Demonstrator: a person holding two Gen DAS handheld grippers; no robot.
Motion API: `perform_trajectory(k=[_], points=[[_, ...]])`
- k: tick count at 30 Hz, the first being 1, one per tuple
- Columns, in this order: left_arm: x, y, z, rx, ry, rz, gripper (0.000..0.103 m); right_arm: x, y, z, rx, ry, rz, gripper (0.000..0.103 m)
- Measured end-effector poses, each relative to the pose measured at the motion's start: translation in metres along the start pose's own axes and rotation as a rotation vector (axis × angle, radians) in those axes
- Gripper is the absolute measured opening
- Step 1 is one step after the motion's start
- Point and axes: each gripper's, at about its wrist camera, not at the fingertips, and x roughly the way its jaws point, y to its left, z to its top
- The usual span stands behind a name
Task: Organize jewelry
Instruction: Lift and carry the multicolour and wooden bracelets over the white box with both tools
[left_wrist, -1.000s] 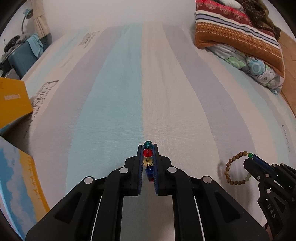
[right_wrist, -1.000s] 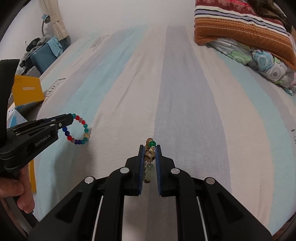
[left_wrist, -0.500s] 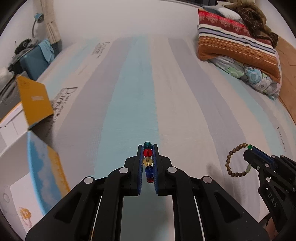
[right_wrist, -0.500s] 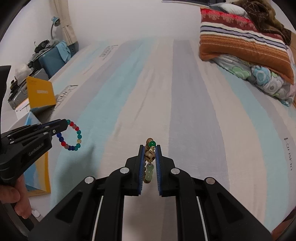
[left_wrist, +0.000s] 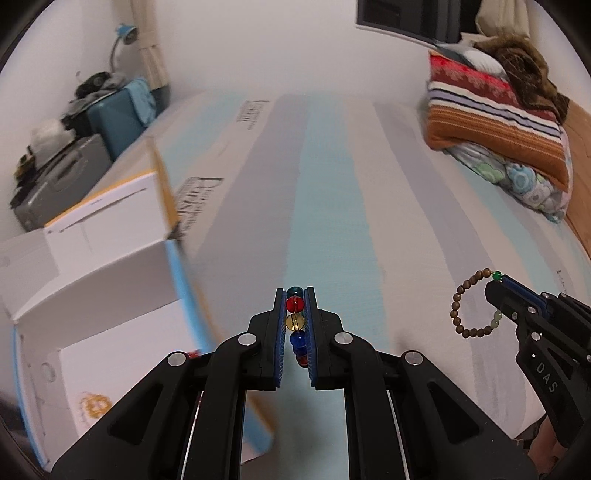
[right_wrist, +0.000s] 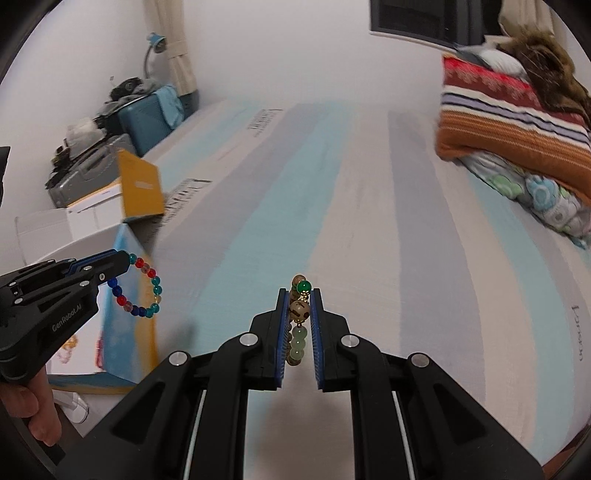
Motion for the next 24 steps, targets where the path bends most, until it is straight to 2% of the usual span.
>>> perform_trajectory(k=[10, 17, 24], points=[[-0.041, 0.090, -0.021, -0.099, -0.027, 0.093, 0.009, -0.013, 0.091, 0.010, -0.089, -0.030, 0.096, 0.011], [-0.060, 0.164, -0.049, -0.191, -0.011, 0.175, 0.009, -0.014, 0.164, 0.013, -0.159, -0.036, 0.174, 0.011], [-0.069, 0.223, -0.078, -0.277, 0.013, 0.235, 0.009, -0.002, 0.229, 0.002, -0.228, -0.005, 0.237, 0.011]])
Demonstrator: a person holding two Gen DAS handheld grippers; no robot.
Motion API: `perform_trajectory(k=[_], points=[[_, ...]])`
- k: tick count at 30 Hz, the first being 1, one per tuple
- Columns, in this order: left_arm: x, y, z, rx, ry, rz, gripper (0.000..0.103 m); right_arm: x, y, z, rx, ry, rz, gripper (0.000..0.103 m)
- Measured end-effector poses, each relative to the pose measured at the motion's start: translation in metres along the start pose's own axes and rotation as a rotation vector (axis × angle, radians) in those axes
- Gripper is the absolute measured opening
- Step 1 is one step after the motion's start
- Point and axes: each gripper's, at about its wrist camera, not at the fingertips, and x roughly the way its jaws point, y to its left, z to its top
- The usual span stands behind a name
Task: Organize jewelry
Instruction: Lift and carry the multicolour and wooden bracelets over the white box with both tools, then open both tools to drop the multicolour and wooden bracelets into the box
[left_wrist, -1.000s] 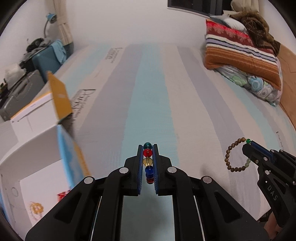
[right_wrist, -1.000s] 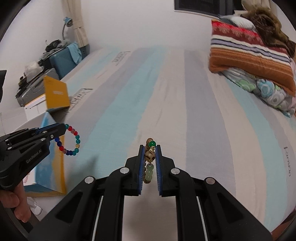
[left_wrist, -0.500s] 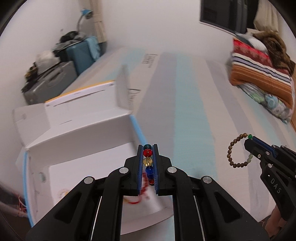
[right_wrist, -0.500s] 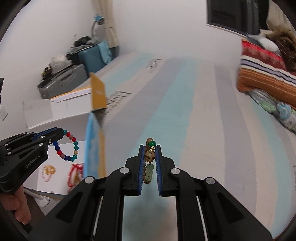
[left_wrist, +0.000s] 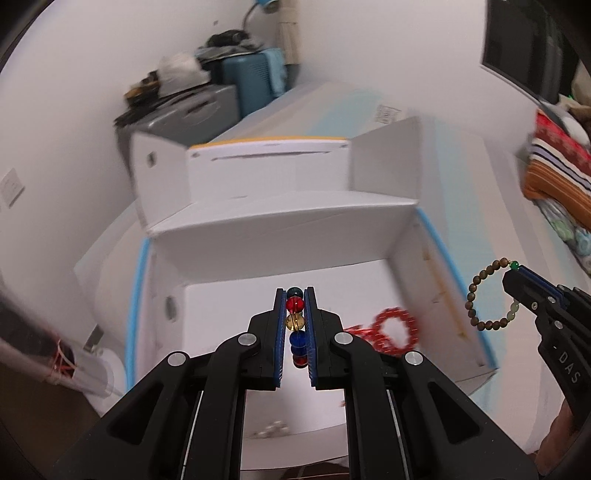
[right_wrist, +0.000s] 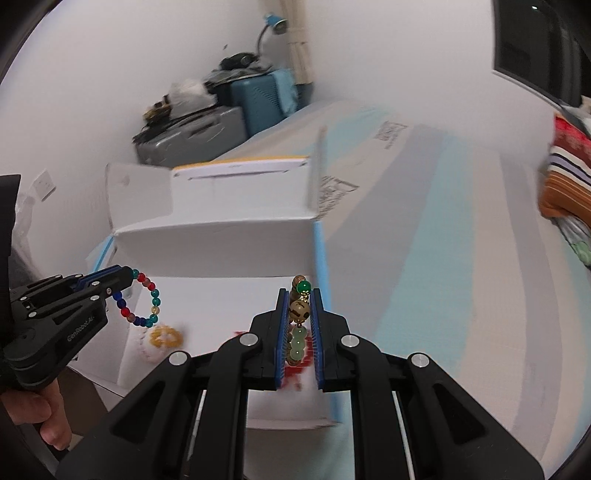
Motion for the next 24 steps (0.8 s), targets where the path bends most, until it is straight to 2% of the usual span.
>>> perform_trajectory(k=[6, 10, 19, 24], points=[[0.014, 0.035, -0.011, -0.046, 0.037, 0.033, 0.009, 0.030, 0.033, -0.003, -0.044, 0.052, 0.024, 0.011], [0.032, 0.047, -0.019, -0.062, 0.078, 0.038, 0.009, 0.051, 0.038, -0.012, -0.050, 0.100, 0.020, 0.011], [0.065, 0.050, -0.027, -0.048, 0.150, 0.020, 0.009, 0.097, 0.037, -0.027, -0.052, 0.211, -0.010, 0.011], [0.070, 0.051, -0.028, -0.051, 0.158, 0.034, 0.011, 0.105, 0.037, -0.029, -0.041, 0.230, -0.020, 0.012]])
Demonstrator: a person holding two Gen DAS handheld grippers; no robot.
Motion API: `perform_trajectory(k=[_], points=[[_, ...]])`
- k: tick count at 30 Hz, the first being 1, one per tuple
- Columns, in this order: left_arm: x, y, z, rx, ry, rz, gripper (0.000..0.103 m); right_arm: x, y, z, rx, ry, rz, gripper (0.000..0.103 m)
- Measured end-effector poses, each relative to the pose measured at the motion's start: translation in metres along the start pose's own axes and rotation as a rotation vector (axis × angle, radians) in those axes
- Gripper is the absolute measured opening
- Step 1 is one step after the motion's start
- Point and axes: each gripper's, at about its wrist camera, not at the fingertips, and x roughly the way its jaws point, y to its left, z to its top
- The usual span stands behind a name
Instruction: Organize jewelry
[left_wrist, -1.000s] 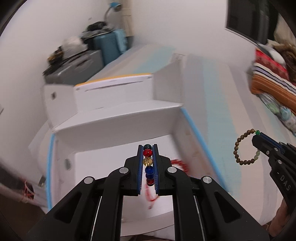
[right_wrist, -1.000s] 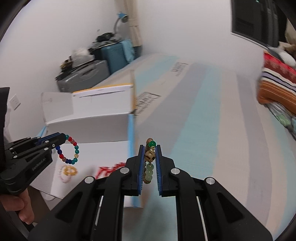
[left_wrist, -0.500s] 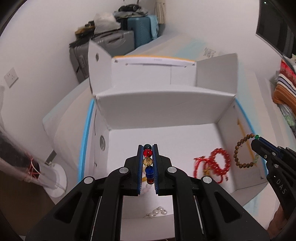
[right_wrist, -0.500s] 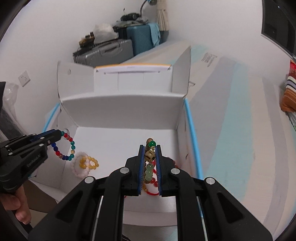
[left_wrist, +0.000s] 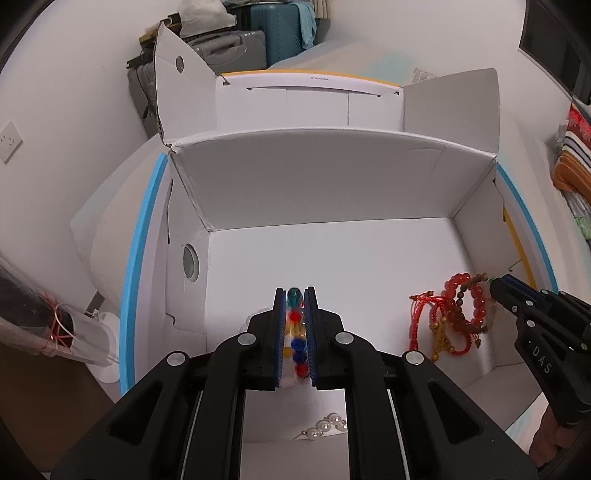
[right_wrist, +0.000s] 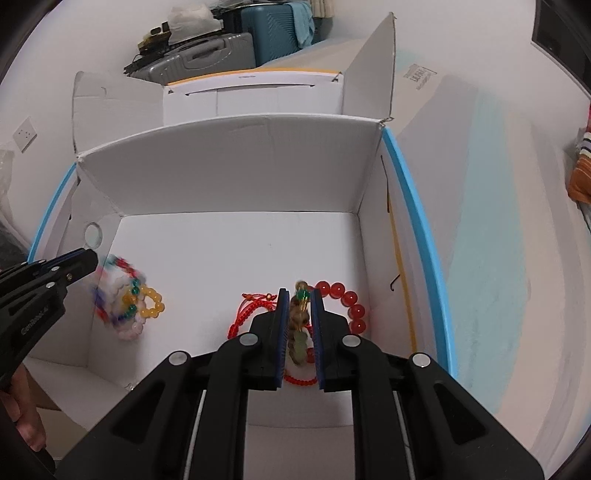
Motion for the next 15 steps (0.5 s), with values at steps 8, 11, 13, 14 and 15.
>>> perform_trajectory(k=[8, 11, 13, 14, 15], points=[[-0.018, 0.003, -0.004, -0.015, -0.050, 0.014, 0.044, -0.013, 0.000, 0.000, 0.015, -0.042, 0.016, 0.049], [-0.036, 0.004, -0.008, -0.026, -0.096, 0.016, 0.067, -0.033, -0.002, -0.002, 0.021, -0.090, 0.007, 0.071], [-0.047, 0.004, -0.012, -0.023, -0.123, 0.019, 0.076, -0.046, -0.004, -0.005, 0.022, -0.121, 0.001, 0.078], [-0.054, 0.004, -0.016, -0.025, -0.139, 0.021, 0.079, -0.052, -0.005, -0.007, 0.024, -0.135, 0.000, 0.083], [-0.061, 0.004, -0.020, -0.028, -0.155, 0.022, 0.085, -0.058, -0.006, -0.009, 0.026, -0.148, -0.001, 0.086]])
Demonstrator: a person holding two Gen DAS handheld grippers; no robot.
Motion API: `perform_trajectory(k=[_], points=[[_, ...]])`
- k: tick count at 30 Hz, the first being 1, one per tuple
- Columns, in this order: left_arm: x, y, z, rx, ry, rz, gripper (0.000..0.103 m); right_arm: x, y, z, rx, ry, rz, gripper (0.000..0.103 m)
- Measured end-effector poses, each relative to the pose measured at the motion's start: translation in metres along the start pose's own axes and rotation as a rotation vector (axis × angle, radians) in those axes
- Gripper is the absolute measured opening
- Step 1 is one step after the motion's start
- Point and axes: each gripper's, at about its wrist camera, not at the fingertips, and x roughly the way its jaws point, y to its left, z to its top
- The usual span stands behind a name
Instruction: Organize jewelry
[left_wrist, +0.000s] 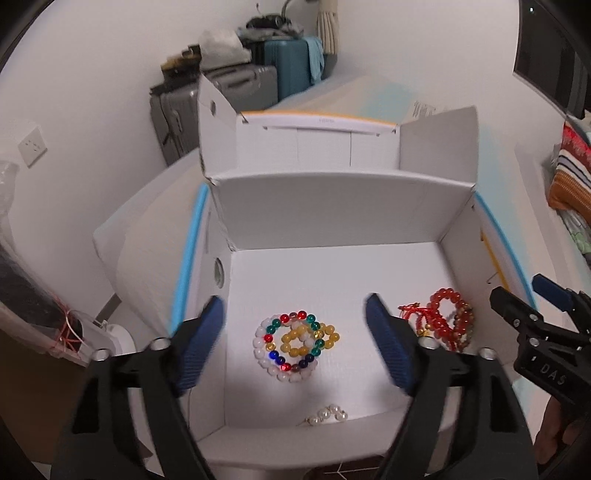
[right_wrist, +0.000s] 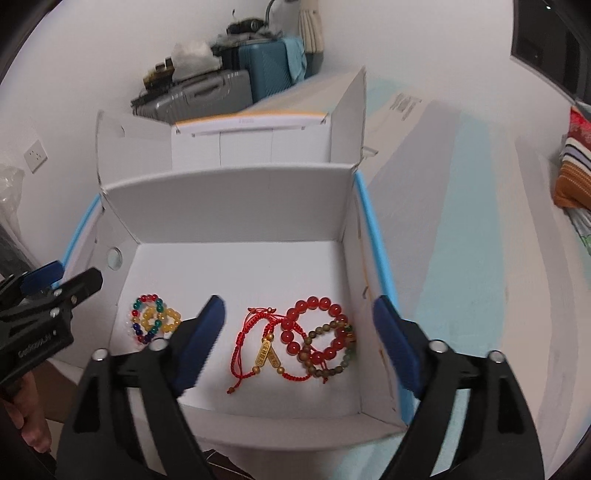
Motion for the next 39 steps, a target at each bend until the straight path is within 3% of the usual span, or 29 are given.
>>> perform_trajectory(k=[4, 11, 23, 39], points=[[-0.028, 0.001, -0.012, 0.000, -0.067, 0.000, 0.097, -0.027, -0.006, -0.006, 0.017, -0.062, -0.007, 0.095], [-0.062, 0.000, -0.040, -0.006, -0.147, 0.009, 0.097, -0.060, -0.011, -0.031, 0.008, -0.130, -0.039, 0.095], [-0.078, -0.001, -0.079, -0.022, -0.164, -0.025, 0.097, -0.070, -0.007, -0.071, 0.012, -0.134, -0.066, 0.095], [-0.073, -0.009, -0.085, 0.006, -0.149, -0.010, 0.097, -0.073, -0.009, -0.078, 0.018, -0.131, -0.062, 0.095]])
